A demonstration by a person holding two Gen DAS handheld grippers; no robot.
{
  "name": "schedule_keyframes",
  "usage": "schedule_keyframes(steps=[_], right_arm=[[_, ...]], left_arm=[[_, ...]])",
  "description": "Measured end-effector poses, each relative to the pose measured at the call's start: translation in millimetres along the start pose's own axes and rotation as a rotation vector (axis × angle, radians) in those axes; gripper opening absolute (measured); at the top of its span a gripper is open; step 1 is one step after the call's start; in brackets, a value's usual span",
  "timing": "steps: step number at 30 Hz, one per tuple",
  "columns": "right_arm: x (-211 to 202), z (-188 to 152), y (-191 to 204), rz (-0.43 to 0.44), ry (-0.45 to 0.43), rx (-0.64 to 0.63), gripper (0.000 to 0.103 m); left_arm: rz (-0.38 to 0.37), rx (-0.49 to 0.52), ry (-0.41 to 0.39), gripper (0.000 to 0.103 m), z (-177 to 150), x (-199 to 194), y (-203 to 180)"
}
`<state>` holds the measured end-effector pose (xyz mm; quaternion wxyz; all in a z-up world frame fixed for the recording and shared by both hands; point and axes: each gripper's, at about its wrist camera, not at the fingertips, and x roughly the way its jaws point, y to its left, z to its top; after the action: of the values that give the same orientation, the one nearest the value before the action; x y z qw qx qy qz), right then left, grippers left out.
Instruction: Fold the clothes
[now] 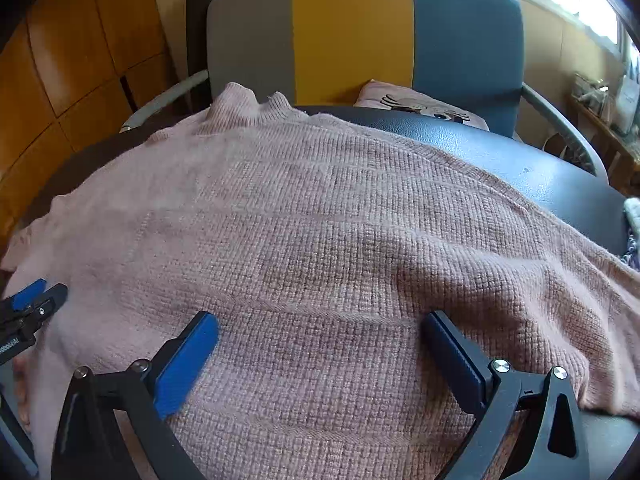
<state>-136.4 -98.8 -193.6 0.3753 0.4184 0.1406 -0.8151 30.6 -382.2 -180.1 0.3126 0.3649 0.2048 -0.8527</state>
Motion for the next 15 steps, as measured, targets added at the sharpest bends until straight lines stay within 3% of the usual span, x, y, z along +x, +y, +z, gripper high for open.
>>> schedule_keyframes(steps=[6,13,14,15], right_arm=[[-3,3,-7,0.042,0.043,-0.004,0.103],[-88,-32,-115,0.285,-0.139,0.423,0.102],[-105,-43,-139,0.297,-0.169,0.494,0.099],[-123,-55,-164,0.303,-0.207,0.557,0.088]], left_arm=[[0.017,0.010,0.004,0.090,2,5,-5],[0.019,0.011,0.003,0.090,-2,-3,-3],[0.018,0.010,0.003,0.090,-2,-3,-3],[0.018,0.010,0.003,0.090,-2,-4,-4]])
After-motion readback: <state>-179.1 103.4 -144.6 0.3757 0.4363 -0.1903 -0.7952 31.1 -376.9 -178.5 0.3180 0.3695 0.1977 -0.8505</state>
